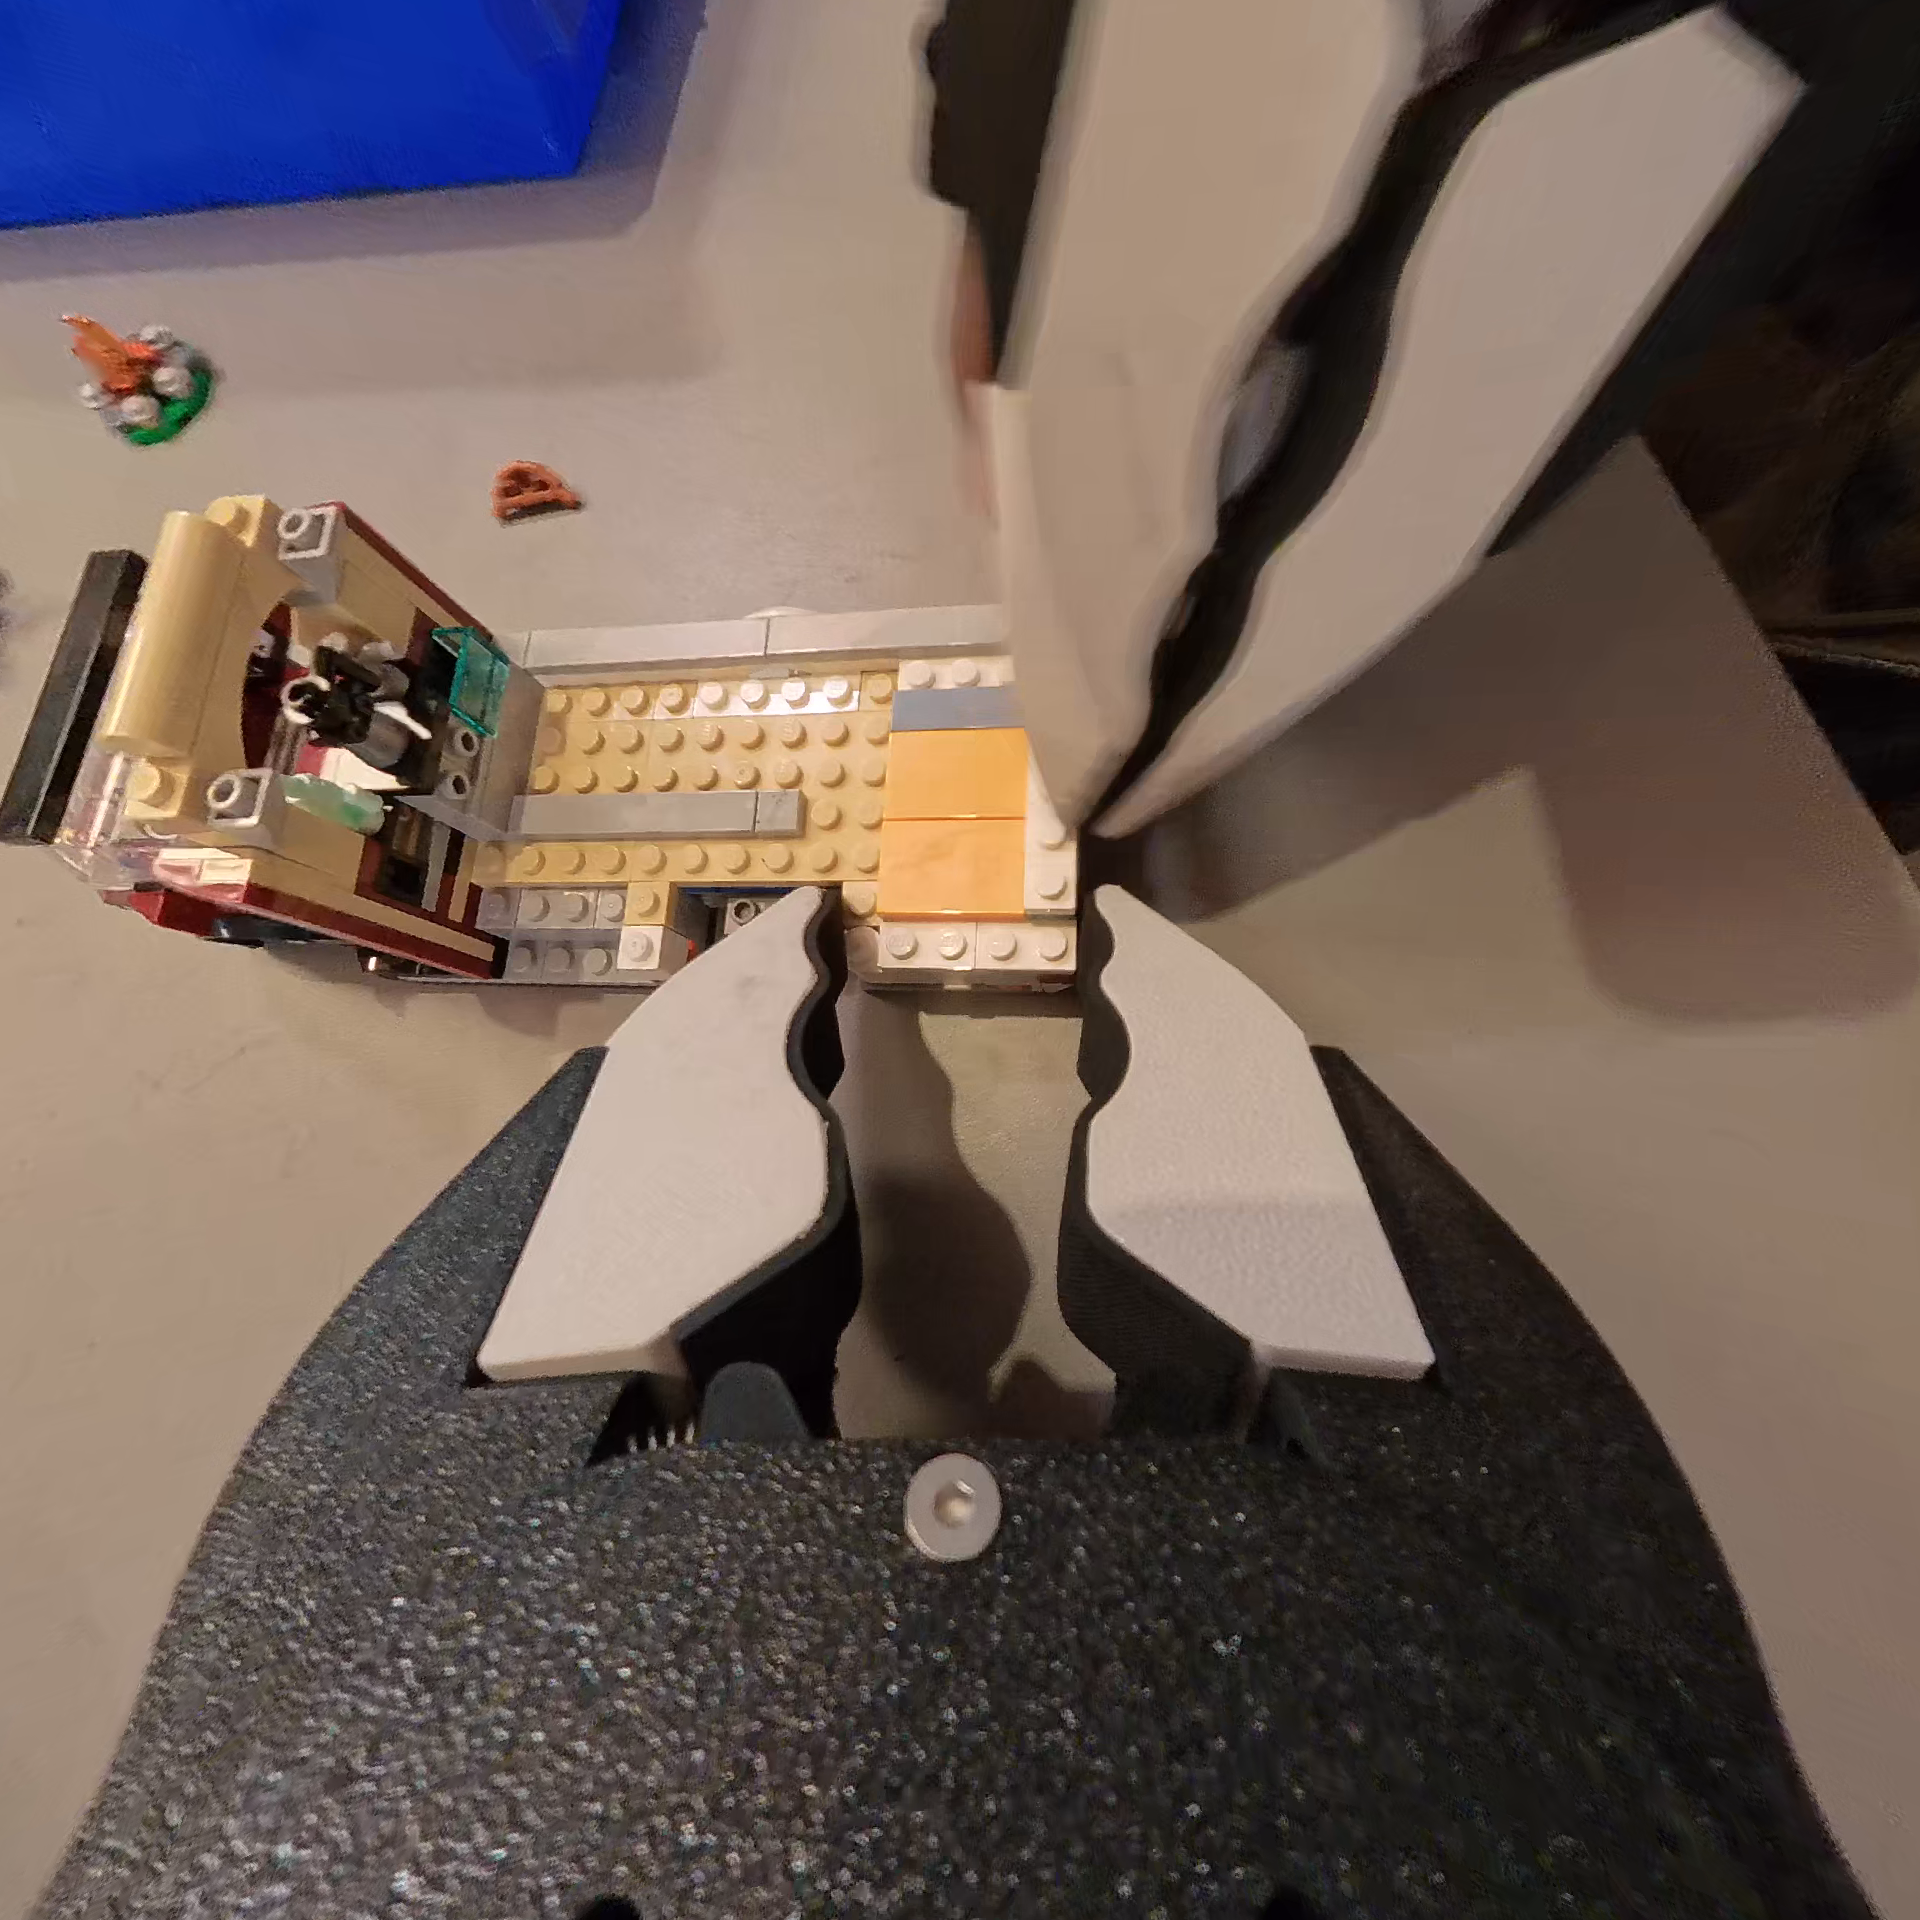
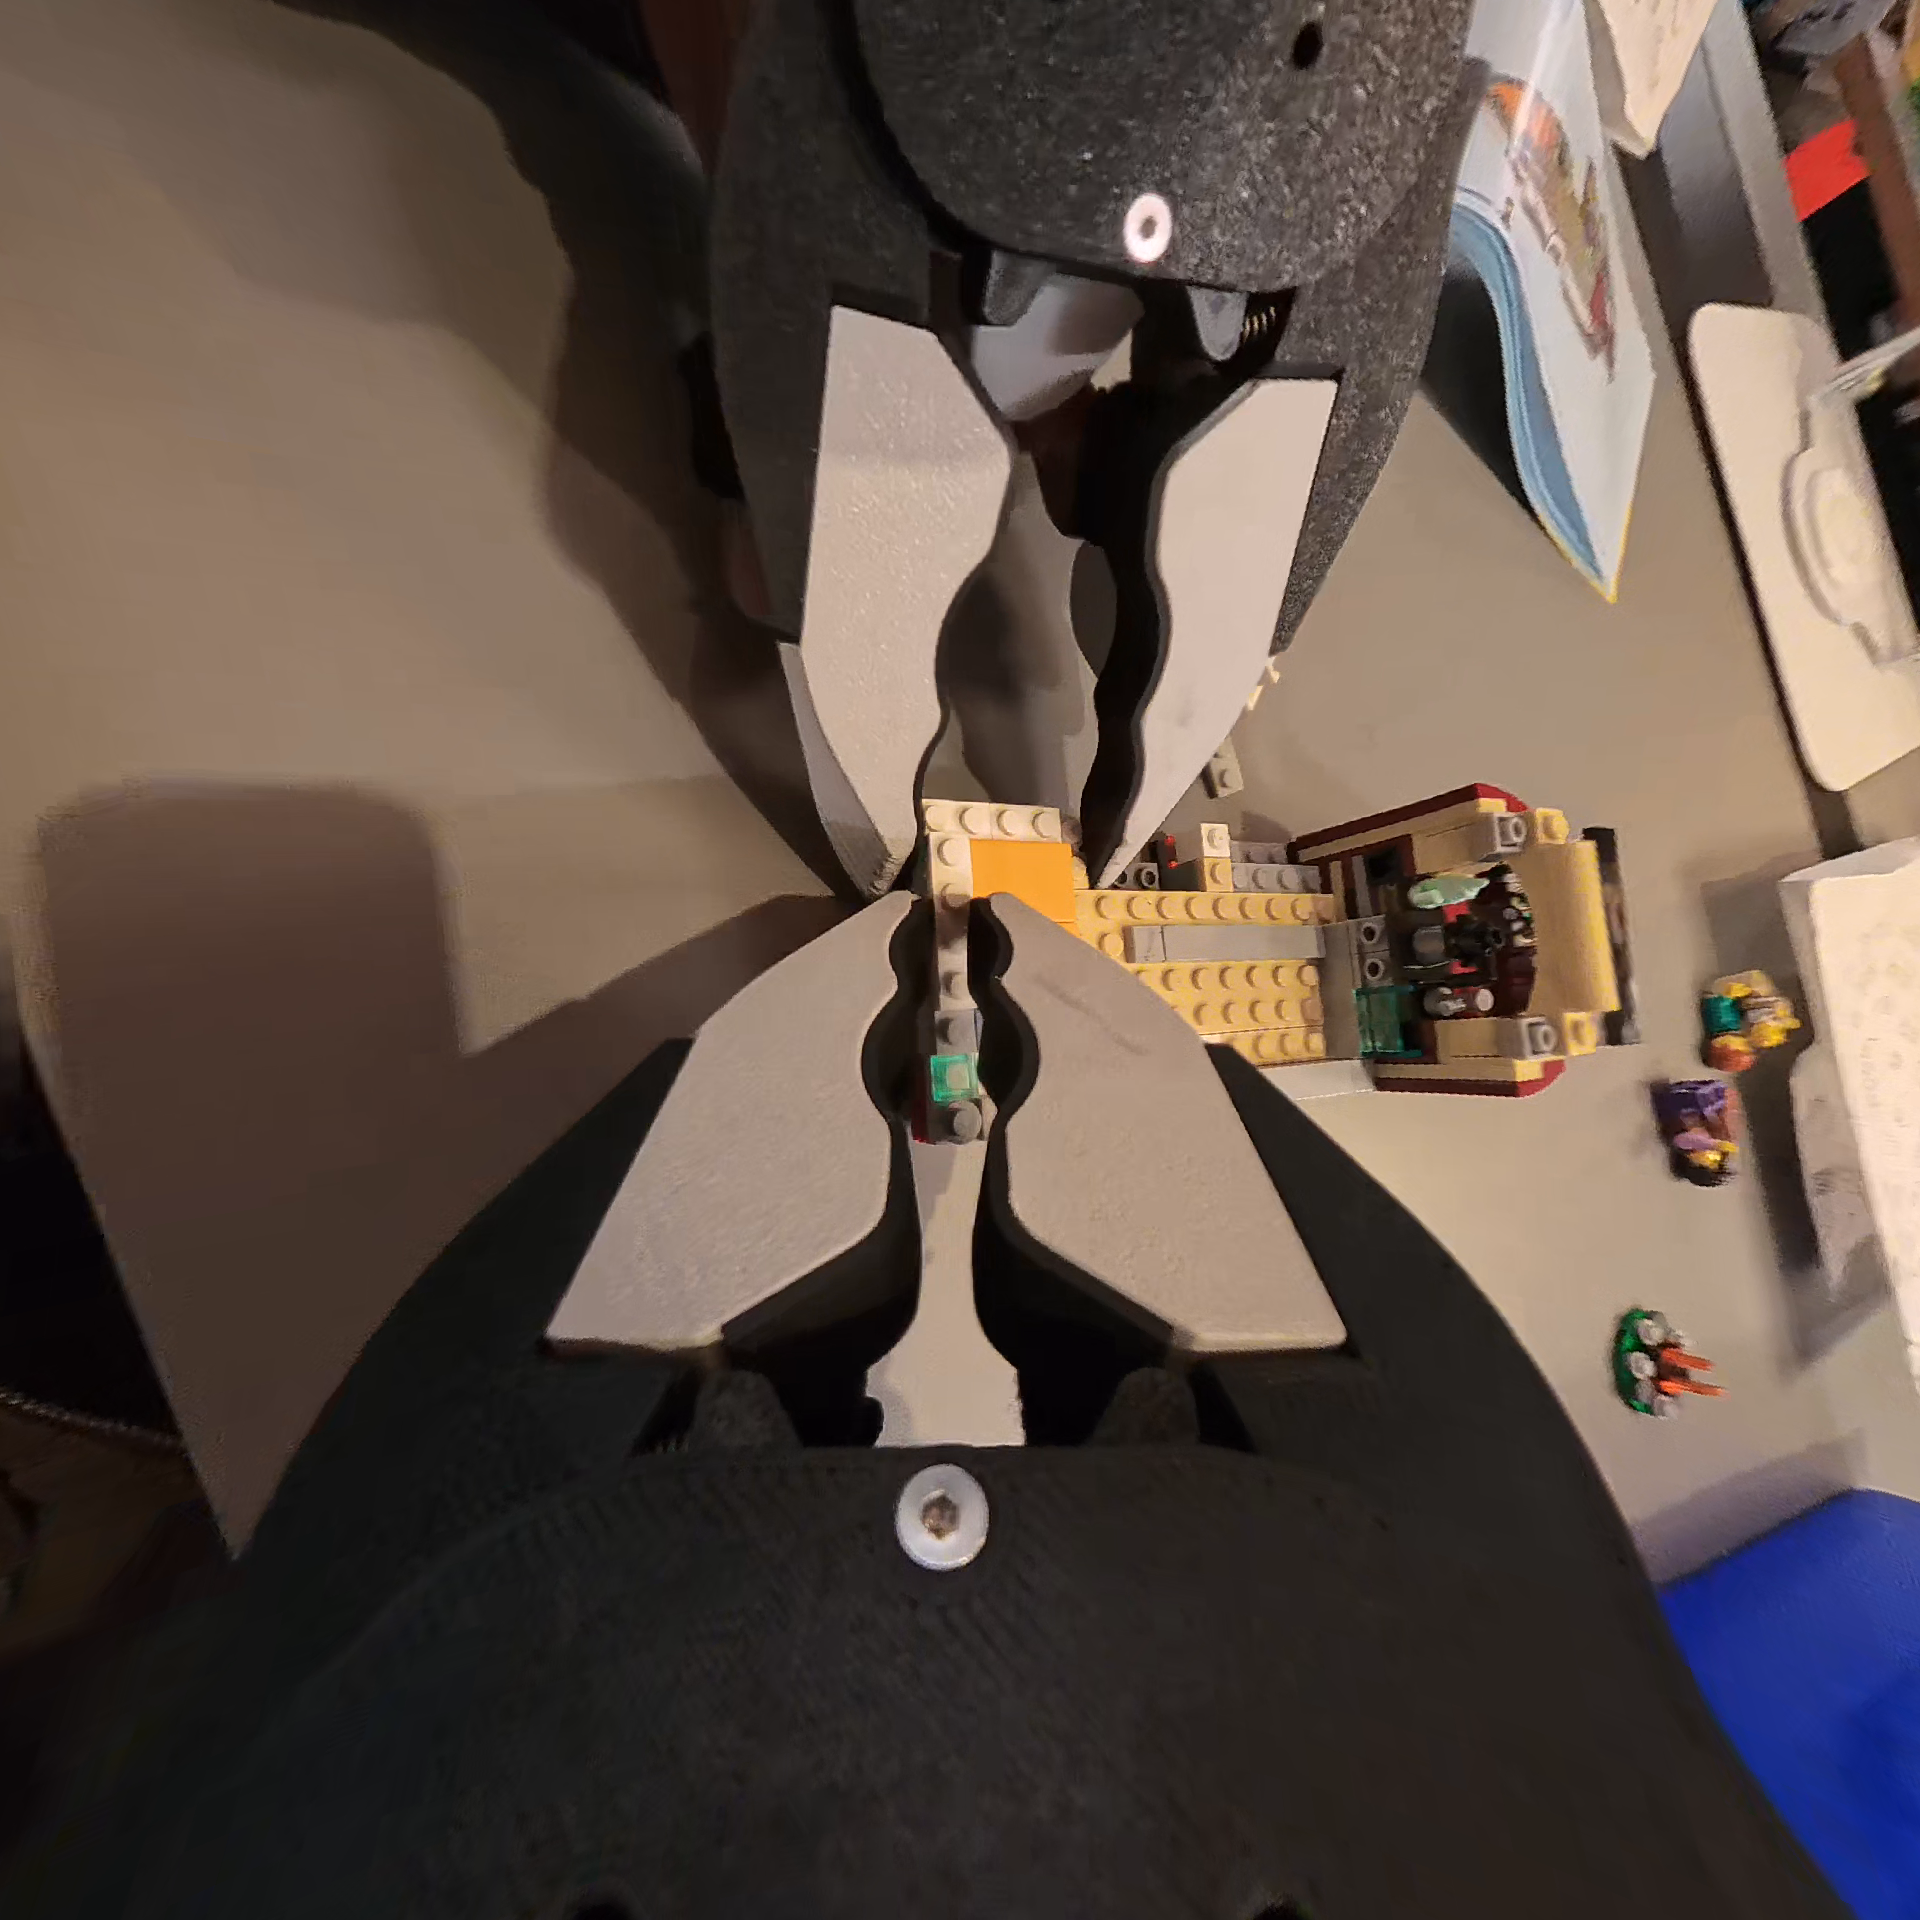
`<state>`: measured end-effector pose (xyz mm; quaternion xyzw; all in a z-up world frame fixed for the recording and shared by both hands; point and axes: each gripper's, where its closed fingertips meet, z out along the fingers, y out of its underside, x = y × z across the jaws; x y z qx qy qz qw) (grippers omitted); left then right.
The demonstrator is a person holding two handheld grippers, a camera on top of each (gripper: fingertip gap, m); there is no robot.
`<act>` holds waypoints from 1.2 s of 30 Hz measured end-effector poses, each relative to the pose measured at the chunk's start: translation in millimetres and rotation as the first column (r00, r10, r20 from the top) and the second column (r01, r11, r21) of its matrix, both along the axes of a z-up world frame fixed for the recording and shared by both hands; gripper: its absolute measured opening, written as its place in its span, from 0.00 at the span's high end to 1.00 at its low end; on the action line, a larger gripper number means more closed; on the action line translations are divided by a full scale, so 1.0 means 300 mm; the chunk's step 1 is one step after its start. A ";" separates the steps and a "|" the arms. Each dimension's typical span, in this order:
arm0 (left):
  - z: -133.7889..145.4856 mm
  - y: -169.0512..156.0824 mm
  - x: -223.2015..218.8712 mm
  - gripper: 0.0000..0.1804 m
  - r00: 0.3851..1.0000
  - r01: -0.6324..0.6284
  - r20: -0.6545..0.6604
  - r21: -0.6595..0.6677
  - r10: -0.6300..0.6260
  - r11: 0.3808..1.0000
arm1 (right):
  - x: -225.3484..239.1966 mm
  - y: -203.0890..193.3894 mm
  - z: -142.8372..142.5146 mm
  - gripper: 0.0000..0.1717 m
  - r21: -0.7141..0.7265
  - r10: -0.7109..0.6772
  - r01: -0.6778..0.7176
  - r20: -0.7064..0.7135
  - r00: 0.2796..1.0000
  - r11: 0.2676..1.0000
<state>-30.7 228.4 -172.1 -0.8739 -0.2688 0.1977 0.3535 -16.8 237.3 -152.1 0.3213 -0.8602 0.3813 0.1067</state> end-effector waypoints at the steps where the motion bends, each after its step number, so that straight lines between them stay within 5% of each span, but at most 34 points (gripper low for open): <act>1: 0.001 0.002 0.003 0.76 1.000 0.006 0.007 0.008 -0.006 1.000 | 0.002 -0.001 0.007 1.00 -0.007 -0.002 0.002 -0.004 1.000 1.000; 11: 0.001 0.010 0.011 0.76 1.000 0.026 0.005 0.006 -0.026 1.000 | 0.015 -0.006 0.010 0.97 0.156 -0.022 -0.029 0.312 0.950 0.987; 36: -0.002 0.010 0.014 0.76 0.999 0.032 -0.007 -0.009 -0.032 0.999 | 0.027 -0.018 -0.016 0.95 0.376 0.036 -0.120 0.223 0.974 0.919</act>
